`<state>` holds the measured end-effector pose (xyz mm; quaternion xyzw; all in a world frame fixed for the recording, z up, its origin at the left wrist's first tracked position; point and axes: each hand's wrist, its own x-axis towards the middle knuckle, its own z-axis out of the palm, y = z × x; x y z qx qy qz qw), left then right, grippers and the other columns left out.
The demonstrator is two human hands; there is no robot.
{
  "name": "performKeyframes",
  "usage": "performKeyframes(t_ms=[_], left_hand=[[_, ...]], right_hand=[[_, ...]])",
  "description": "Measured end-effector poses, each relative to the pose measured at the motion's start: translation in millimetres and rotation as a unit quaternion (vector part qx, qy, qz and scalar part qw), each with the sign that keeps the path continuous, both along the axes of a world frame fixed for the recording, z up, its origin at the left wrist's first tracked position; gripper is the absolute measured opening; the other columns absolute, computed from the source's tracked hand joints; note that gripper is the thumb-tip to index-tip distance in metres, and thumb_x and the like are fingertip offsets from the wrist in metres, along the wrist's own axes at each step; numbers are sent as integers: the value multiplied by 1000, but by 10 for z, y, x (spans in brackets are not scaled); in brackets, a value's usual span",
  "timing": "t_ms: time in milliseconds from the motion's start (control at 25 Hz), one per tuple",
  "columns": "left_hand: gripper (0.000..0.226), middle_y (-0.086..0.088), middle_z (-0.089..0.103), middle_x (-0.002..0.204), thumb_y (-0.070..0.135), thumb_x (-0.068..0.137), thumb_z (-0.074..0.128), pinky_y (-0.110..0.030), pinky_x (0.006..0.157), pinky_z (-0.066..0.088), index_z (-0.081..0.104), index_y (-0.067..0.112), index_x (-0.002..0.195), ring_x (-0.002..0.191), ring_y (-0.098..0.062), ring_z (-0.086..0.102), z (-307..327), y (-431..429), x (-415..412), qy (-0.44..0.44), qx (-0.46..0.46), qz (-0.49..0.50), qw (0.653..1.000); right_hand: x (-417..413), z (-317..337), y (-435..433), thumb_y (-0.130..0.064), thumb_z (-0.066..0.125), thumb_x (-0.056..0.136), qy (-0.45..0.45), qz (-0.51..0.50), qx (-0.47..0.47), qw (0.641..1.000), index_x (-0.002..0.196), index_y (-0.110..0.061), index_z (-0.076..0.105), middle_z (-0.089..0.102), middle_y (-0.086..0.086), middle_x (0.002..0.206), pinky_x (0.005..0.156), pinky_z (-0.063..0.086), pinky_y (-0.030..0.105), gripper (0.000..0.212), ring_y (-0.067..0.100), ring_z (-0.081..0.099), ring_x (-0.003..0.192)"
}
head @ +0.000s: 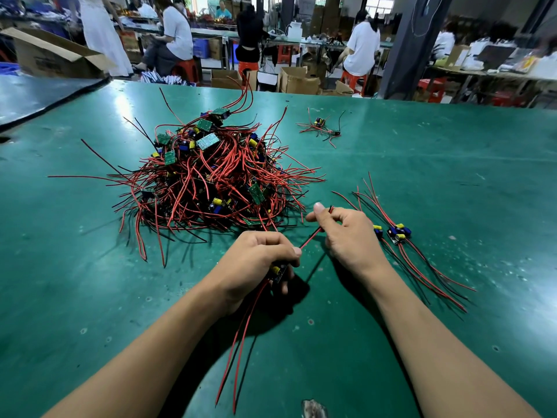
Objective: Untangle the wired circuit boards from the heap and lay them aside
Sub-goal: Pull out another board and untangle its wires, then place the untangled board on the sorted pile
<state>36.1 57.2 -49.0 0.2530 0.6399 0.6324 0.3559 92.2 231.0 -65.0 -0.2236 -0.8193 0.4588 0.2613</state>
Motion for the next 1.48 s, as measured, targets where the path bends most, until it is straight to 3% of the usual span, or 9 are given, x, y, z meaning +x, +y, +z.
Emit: performKeyframes(t_ms=[160, 320, 440, 680, 800, 920, 1080, 1280, 1480], left_hand=[[22, -13, 57, 57, 7, 87, 64, -22, 45, 40, 63, 7, 65, 41, -22, 50, 6, -2, -11, -4, 3, -2, 1000], [19, -14, 58, 58, 8, 86, 66, -22, 45, 40, 65, 5, 67, 43, -23, 52, 0, -22, -25, 0, -6, -6, 1000], [27, -10, 63, 61, 28, 89, 67, -21, 46, 44, 72, 5, 76, 47, -22, 60, -2, -14, -4, 6, -11, 15, 1000], [83, -16, 75, 90, 77, 70, 44, -35, 67, 58, 70, 8, 106, 72, -27, 71, -21, 52, -50, -98, 0, 44, 994], [87, -10, 74, 82, 80, 68, 41, -32, 62, 58, 74, 7, 102, 67, -23, 68, -46, 55, -63, -140, 35, 46, 988], [88, -13, 75, 92, 82, 67, 38, -30, 68, 58, 76, 9, 98, 74, -21, 70, -65, 57, -95, -150, 31, 36, 988], [85, -13, 75, 102, 78, 72, 35, -30, 72, 59, 73, 12, 108, 82, -18, 70, -80, 68, -106, -126, 33, 26, 991], [63, -12, 73, 108, 62, 91, 40, -38, 75, 61, 65, 10, 117, 94, -31, 72, -101, 81, -98, -102, 32, 55, 993], [25, -11, 71, 81, 23, 100, 53, -25, 42, 47, 66, 2, 96, 49, -23, 59, -117, 62, -50, 8, 28, 107, 994]], right_hand=[[2, 3, -28, -41, 58, 100, 43, -59, 62, 995, 76, -26, 75, 65, 10, 63, 64, 37, 33, 33, 17, 50, 57], [-56, -29, -90, -48, 45, 104, 50, -49, -172, 983, 57, -21, 70, 42, -2, 52, 47, 27, 22, 60, 12, 34, 38], [-25, 10, -115, -65, 50, 94, 73, -24, -299, 951, 74, -17, 72, 45, -3, 63, 37, 23, 16, 56, 7, 29, 37], [4, 49, -168, -87, 52, 74, 66, -61, -179, 980, 88, -26, 52, 48, -5, 71, 45, 37, 25, 62, 8, 41, 45], [61, -8, -289, -71, 67, 71, 35, 49, -3, 998, 83, -25, 53, 52, -11, 66, 54, 41, 19, 49, 4, 47, 54], [93, -17, -390, -46, 75, 74, -62, 155, 148, 975, 85, -29, 52, 56, -9, 78, 67, 47, 29, 30, 9, 52, 69], [86, 30, -323, -14, 76, 79, -32, 113, 127, 985, 82, -19, 57, 59, -5, 77, 63, 40, 20, 20, 7, 50, 65], [82, 46, -151, -8, 71, 76, -45, 28, 74, 996, 75, -22, 55, 61, -5, 70, 58, 39, 15, 21, 10, 52, 61], [135, 10, 190, -14, 68, 79, -119, -128, 143, 974, 85, -20, 61, 64, 5, 92, 78, 47, 33, 11, 25, 58, 86]])
